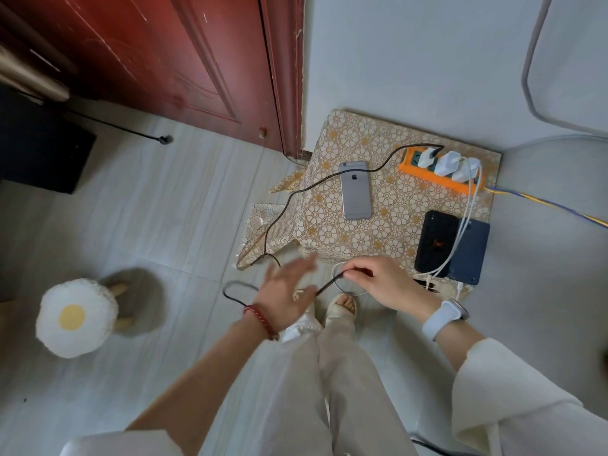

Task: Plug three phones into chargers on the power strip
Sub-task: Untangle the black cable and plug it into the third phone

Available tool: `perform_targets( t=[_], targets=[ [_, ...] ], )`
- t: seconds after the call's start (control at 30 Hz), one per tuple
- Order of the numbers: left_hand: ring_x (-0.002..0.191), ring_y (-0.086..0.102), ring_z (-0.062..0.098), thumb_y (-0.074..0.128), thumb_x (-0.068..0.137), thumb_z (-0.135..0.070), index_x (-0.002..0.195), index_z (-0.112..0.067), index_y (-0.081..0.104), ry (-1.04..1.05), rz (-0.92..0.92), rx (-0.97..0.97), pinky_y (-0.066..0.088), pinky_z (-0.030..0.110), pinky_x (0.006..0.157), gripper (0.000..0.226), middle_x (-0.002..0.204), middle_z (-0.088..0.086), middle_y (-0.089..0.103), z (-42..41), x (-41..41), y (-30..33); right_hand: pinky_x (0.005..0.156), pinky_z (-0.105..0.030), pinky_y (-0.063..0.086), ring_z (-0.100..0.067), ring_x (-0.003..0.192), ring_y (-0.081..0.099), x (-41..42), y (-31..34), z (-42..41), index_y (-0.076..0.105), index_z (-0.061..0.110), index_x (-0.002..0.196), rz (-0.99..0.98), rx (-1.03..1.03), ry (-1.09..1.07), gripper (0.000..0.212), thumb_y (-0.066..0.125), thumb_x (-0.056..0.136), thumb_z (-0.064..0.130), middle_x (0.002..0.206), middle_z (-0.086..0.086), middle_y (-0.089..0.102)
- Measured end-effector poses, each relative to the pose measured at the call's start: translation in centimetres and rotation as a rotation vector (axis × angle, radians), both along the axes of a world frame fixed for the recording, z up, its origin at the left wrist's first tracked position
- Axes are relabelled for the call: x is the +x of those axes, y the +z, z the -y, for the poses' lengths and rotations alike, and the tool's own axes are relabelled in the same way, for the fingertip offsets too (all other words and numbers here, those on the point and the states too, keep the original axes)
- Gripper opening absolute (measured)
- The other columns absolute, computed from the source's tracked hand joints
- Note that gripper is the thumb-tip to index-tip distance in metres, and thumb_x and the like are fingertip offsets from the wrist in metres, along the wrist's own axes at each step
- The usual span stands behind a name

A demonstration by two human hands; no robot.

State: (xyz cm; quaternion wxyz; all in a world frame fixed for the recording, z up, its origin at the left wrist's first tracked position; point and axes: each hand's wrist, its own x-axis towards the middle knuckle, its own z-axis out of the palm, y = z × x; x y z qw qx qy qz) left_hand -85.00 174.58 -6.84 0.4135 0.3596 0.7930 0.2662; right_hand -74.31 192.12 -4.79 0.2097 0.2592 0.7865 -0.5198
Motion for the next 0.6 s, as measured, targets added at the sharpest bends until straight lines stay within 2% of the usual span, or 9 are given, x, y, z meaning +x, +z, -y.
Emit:
perform_targets(
  t=[0.07, 0.1, 0.13, 0.27, 0.33, 0.43, 0.5, 0.53, 0.6],
  targets=[
    [0.082, 0.063, 0.008, 0.042, 0.087, -0.035, 0.107, -0.020, 0.061, 0.052, 0.202, -0.001, 0.043, 0.034, 0.088, 0.031, 0.080, -0.011, 0.071, -0.6, 1.0, 0.6, 0.059, -0.007, 0.039, 0.001, 0.061, 0.051, 0.0, 0.0, 0.0, 0.068, 0.014, 0.096, -0.026, 0.038, -0.067, 0.015, 0.054, 0.089, 0.016, 0.076, 0.014, 0.060],
    [0.063, 0.059, 0.002, 0.042, 0.089, -0.033, 0.087, -0.019, 0.064, 0.129, 0.206, 0.023, 0.044, 0.030, 0.071, 0.026, 0.060, -0.016, 0.065, -0.5, 1.1, 0.6, 0.061, -0.008, 0.039, 0.000, 0.067, 0.053, 0.2, 0.1, -0.2, 0.067, 0.014, 0.095, -0.023, 0.048, -0.082, 0.014, 0.056, 0.089, 0.017, 0.079, 0.014, 0.060],
    [0.053, 0.055, 0.005, 0.042, 0.089, -0.030, 0.075, -0.014, 0.062, 0.186, 0.138, 0.041, 0.042, 0.028, 0.061, 0.030, 0.051, -0.014, 0.059, -0.2, 1.1, 0.5, 0.064, -0.012, 0.039, -0.004, 0.071, 0.054, 0.6, 0.1, -0.3, 0.067, 0.015, 0.094, 0.005, 0.084, -0.067, 0.012, 0.058, 0.087, 0.020, 0.079, 0.013, 0.059],
    [0.054, 0.055, 0.028, 0.040, 0.085, -0.030, 0.071, -0.010, 0.058, 0.230, -0.227, -0.012, 0.038, 0.027, 0.050, 0.030, 0.054, 0.002, 0.055, 1.6, 1.0, 0.3, 0.077, -0.034, 0.040, -0.023, 0.085, 0.057, 2.3, -0.6, 0.1, 0.066, 0.015, 0.092, 0.127, 0.652, 0.050, 0.013, 0.056, 0.084, 0.020, 0.088, -0.003, 0.069],
    [0.054, 0.056, 0.030, 0.049, 0.088, -0.021, 0.073, -0.010, 0.059, 0.301, -0.328, -0.045, 0.040, 0.029, 0.051, 0.022, 0.058, 0.005, 0.060, 2.2, 0.8, 0.2, 0.076, -0.037, 0.043, -0.029, 0.094, 0.053, 2.4, -0.9, 0.6, 0.064, 0.011, 0.092, 0.104, 0.761, -0.034, 0.014, 0.055, 0.084, 0.018, 0.094, -0.009, 0.067],
    [0.058, 0.060, 0.033, 0.053, 0.088, -0.012, 0.078, -0.005, 0.062, 0.387, -0.416, -0.077, 0.046, 0.036, 0.052, 0.015, 0.070, 0.014, 0.067, 2.8, 0.3, -0.2, 0.066, -0.038, 0.048, -0.034, 0.097, 0.053, 1.5, -1.6, 0.9, 0.062, 0.010, 0.098, 0.185, 0.716, -0.219, 0.020, 0.054, 0.085, 0.024, 0.105, -0.014, 0.056],
    [0.059, 0.059, 0.034, 0.051, 0.089, -0.013, 0.077, -0.004, 0.060, 0.389, -0.418, -0.092, 0.047, 0.036, 0.053, 0.017, 0.071, 0.014, 0.066, 3.1, 0.0, -0.5, 0.064, -0.034, 0.043, -0.036, 0.092, 0.059, 1.3, -2.2, 0.4, 0.056, 0.016, 0.110, 0.316, 0.632, -0.320, 0.027, 0.050, 0.086, 0.028, 0.109, -0.014, 0.056],
    [0.060, 0.059, 0.034, 0.050, 0.089, -0.013, 0.077, -0.005, 0.059, 0.387, -0.406, -0.106, 0.047, 0.036, 0.054, 0.018, 0.072, 0.013, 0.066, 3.2, -0.1, -0.6, 0.065, -0.032, 0.041, -0.035, 0.091, 0.060, 1.2, -2.5, 0.1, 0.053, 0.018, 0.115, 0.343, 0.559, -0.362, 0.030, 0.049, 0.087, 0.026, 0.109, -0.013, 0.059],
    [0.065, 0.060, 0.033, 0.049, 0.090, -0.016, 0.078, -0.005, 0.059, 0.371, -0.377, -0.137, 0.049, 0.037, 0.057, 0.019, 0.075, 0.011, 0.066, 3.5, -0.1, -0.9, 0.071, -0.032, 0.041, -0.032, 0.093, 0.060, 1.1, -3.0, -0.6, 0.056, 0.013, 0.112, 0.239, 0.324, -0.515, 0.026, 0.047, 0.087, 0.012, 0.104, -0.011, 0.064]
  ],
)
